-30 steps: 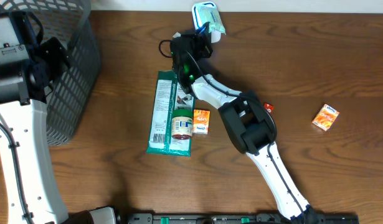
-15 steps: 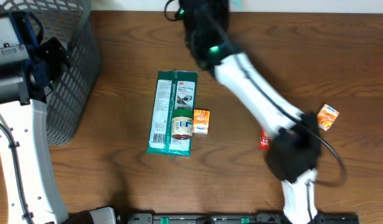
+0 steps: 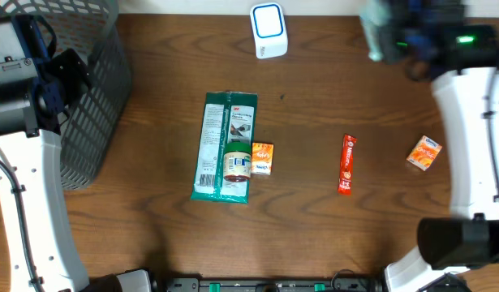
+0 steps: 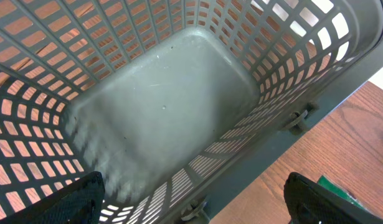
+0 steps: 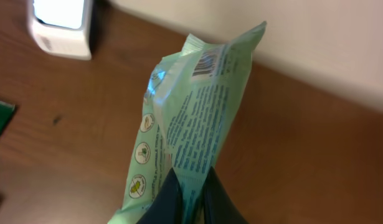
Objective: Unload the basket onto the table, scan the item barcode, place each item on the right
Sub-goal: 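Swing the wipes pack to the right table edge, then lower the wipes pack beside the Kleenex pack and open the gripper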
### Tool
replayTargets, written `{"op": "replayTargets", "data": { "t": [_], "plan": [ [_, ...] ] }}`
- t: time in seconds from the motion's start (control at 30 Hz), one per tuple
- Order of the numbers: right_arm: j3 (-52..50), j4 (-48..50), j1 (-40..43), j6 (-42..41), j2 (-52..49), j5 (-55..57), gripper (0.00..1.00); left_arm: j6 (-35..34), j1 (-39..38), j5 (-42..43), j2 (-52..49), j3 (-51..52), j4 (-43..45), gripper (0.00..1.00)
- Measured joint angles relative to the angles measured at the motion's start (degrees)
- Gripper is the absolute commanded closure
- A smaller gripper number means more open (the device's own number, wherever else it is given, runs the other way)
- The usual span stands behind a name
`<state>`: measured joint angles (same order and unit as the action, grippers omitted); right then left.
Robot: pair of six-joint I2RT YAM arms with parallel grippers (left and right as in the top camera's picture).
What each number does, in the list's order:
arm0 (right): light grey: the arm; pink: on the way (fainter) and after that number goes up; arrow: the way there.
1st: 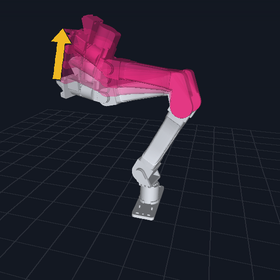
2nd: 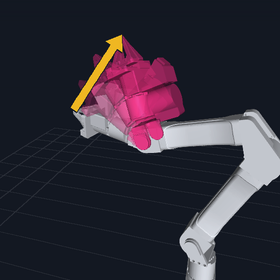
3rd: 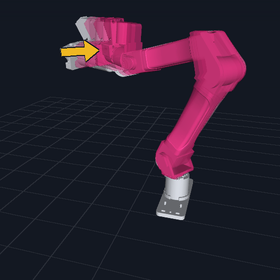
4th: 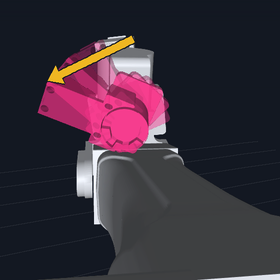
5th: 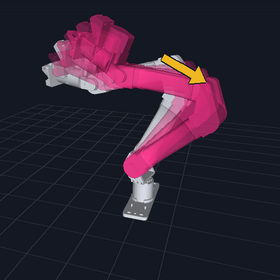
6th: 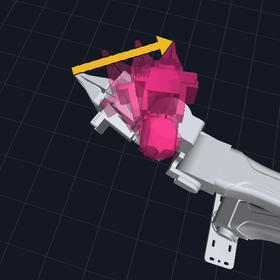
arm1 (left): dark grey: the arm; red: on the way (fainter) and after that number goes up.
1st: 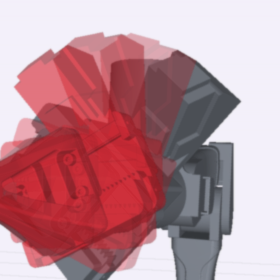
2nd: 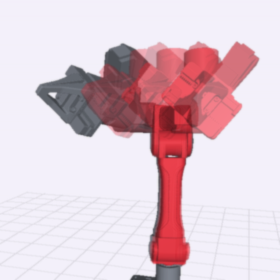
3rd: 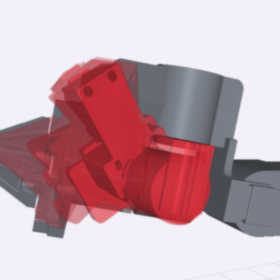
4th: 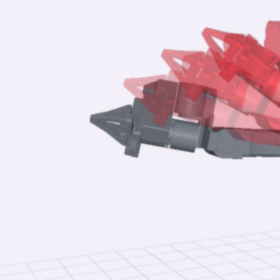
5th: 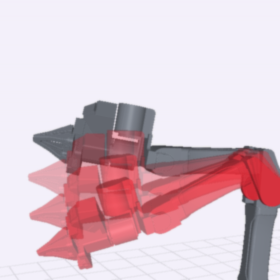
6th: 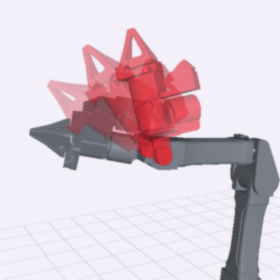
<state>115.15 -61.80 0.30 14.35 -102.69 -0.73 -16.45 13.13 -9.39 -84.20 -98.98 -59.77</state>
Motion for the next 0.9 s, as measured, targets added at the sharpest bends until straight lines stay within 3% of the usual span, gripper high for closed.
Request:
{"op": "replayTargets", "data": {
  "t": [0.17, 0.37, 0.9],
  "plan": [
    [-1.36, -6.82, 11.10, -7.37, -2.32, -6.84, 0.99, 0.00, 0.00, -0.02, 0.00, 0.00, 0.00, 0.08],
    [-9.09, -5.33, 18.91, -10.43, -7.34, -9.53, 0.99, 0.00, 0.00, 0.00, 0.00, 0.00, 0.00, 0.08],
    [-27.91, 4.92, 21.66, -12.96, -11.26, -12.09, 0.98, 0.00, 0.00, -0.02, 0.00, 0.00, 0.02, 0.07]
  ]
}}
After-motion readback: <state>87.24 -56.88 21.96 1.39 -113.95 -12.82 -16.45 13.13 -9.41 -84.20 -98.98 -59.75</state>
